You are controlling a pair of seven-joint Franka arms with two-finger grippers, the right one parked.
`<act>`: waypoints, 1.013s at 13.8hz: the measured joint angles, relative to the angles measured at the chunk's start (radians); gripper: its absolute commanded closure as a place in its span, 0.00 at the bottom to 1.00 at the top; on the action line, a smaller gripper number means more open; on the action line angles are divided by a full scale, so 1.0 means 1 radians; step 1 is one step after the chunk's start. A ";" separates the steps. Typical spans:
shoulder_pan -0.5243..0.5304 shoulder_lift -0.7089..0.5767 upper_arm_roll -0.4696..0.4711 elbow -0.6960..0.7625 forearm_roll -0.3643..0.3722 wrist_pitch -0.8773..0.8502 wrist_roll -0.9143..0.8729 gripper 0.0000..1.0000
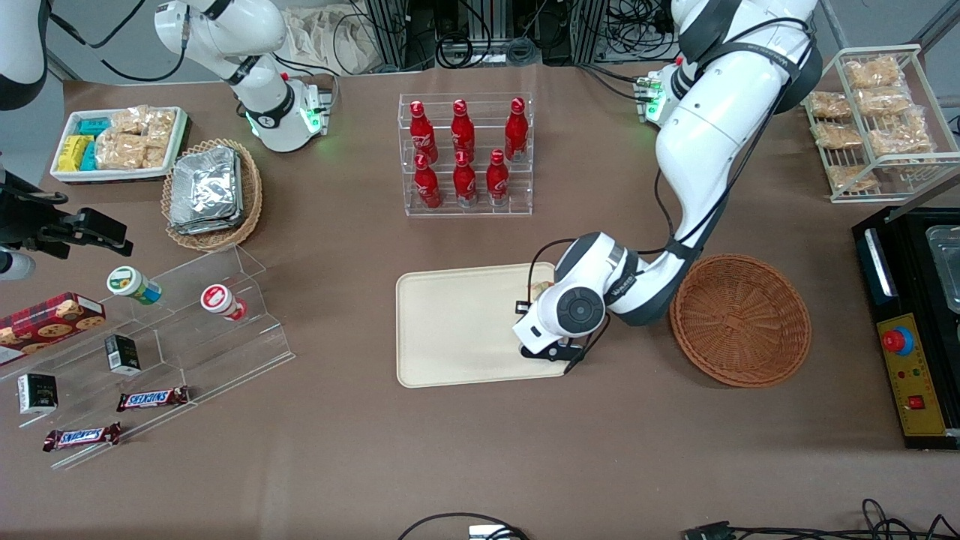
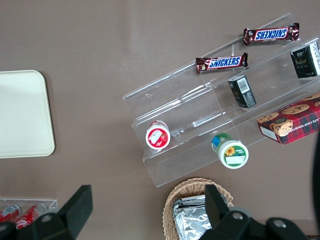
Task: Place sandwich from basket to tray
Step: 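Carry the sandwich with the left gripper over the cream tray, then lower the sandwich onto the tray and open the left gripper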
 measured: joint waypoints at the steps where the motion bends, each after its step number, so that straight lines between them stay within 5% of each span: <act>1: 0.000 0.001 0.002 0.002 0.000 0.000 -0.001 0.12; 2: 0.000 0.001 0.006 0.005 0.000 0.000 -0.002 0.00; 8: 0.010 -0.024 0.016 0.049 0.001 0.001 -0.028 0.00; 14: 0.165 -0.278 0.019 0.074 0.001 -0.186 -0.040 0.00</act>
